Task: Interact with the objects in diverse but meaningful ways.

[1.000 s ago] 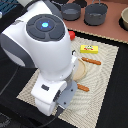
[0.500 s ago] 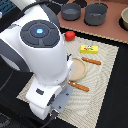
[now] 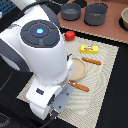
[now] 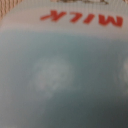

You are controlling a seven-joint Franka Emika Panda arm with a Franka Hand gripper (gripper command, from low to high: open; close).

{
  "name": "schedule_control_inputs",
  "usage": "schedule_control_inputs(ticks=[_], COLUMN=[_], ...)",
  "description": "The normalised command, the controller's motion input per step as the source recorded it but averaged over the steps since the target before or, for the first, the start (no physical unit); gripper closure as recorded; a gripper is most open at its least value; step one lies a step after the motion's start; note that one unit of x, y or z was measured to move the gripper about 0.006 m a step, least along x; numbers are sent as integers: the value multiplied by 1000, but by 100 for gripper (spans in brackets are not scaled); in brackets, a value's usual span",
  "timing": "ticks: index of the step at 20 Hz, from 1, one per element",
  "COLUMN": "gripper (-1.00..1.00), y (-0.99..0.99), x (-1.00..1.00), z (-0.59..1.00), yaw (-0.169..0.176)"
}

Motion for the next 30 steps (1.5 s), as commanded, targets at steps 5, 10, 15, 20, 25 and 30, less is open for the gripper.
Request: schedule_control_inputs(ticks=[5, 10, 15, 20, 25, 30], gripper=[100, 100, 100, 100, 100, 100], y=[111, 388, 507, 453, 85, -229], x=[29, -103, -218, -381, -651, -769], z=[821, 1000, 995, 746, 245, 0], yaw=[37, 96, 89, 81, 109, 86])
